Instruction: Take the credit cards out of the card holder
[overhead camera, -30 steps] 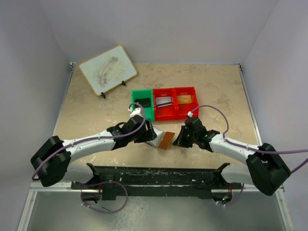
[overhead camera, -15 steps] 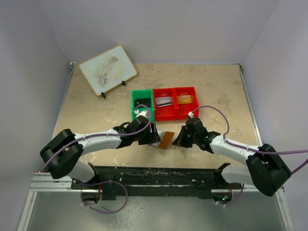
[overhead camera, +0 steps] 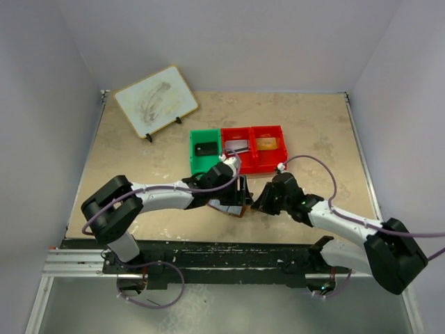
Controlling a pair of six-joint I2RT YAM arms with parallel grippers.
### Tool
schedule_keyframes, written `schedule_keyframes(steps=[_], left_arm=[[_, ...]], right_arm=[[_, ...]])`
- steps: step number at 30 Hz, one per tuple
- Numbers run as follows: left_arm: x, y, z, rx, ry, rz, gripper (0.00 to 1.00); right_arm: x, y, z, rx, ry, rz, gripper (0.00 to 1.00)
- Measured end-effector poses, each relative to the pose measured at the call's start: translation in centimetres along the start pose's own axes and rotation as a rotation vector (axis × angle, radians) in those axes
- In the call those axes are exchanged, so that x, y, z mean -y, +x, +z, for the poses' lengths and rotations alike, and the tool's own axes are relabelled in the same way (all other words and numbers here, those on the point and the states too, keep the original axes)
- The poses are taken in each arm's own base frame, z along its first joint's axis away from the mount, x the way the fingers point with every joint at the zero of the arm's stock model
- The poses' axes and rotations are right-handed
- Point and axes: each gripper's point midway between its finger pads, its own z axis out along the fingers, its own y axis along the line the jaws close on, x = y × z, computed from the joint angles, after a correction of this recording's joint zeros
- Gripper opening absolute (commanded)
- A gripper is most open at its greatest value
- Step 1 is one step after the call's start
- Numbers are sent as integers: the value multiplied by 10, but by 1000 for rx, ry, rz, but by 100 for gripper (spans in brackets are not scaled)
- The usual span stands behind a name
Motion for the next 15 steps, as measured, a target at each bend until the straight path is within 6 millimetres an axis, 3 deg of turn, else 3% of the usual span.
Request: schedule_keyframes(steps=[4,9,15], left_arm=[[4,12,5,-25,14,14,59],[3,16,7,-32,15,19,59],[-6,30,7,-61,-10,22,58]], right_arm=[[-7,-10,-15,65,-33,21,35],[4,-14,-24,93,31,40,35],[-23,-38,-38,144,1,35,26]])
